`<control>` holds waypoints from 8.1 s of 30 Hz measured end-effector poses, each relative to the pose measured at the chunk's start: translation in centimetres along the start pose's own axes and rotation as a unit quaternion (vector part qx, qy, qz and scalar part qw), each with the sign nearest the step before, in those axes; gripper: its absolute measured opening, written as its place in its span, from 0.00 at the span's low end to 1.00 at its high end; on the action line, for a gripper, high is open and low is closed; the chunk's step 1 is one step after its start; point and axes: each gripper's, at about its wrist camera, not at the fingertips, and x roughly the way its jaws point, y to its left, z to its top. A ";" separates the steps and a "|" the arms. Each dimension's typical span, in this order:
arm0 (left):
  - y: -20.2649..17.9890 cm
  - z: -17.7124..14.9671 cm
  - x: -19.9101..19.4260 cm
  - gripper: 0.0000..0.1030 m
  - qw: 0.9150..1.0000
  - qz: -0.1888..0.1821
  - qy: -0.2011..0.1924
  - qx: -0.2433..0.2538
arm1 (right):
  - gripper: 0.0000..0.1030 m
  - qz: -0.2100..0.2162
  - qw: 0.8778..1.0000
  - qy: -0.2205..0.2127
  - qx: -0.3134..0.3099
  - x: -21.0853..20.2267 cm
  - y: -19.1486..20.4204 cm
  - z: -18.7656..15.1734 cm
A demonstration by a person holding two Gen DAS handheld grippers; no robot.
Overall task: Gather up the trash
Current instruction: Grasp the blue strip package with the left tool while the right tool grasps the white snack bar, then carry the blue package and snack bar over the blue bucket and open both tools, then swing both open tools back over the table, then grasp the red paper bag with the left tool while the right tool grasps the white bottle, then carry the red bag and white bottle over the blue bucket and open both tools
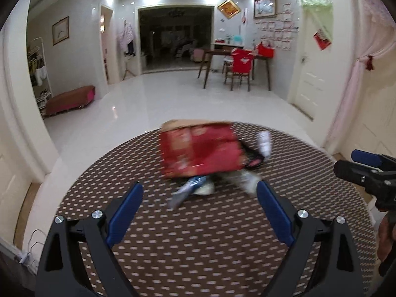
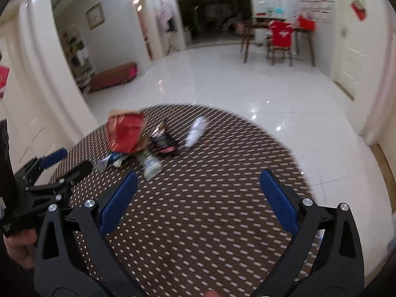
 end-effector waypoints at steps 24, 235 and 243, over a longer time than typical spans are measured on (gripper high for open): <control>3.4 1.2 8.4 0.26 0.986 -0.095 0.115 0.068 | 0.21 0.034 0.989 0.093 -0.106 12.8 6.9 0.3; 6.7 0.3 0.5 0.25 0.987 -0.133 -0.060 -0.069 | 0.24 0.052 0.996 0.018 0.063 3.1 -3.9 -0.5; 2.4 -1.7 -4.3 0.25 0.983 -0.153 -0.084 -0.058 | 0.23 0.054 0.996 -0.014 0.071 -1.4 -4.7 -2.1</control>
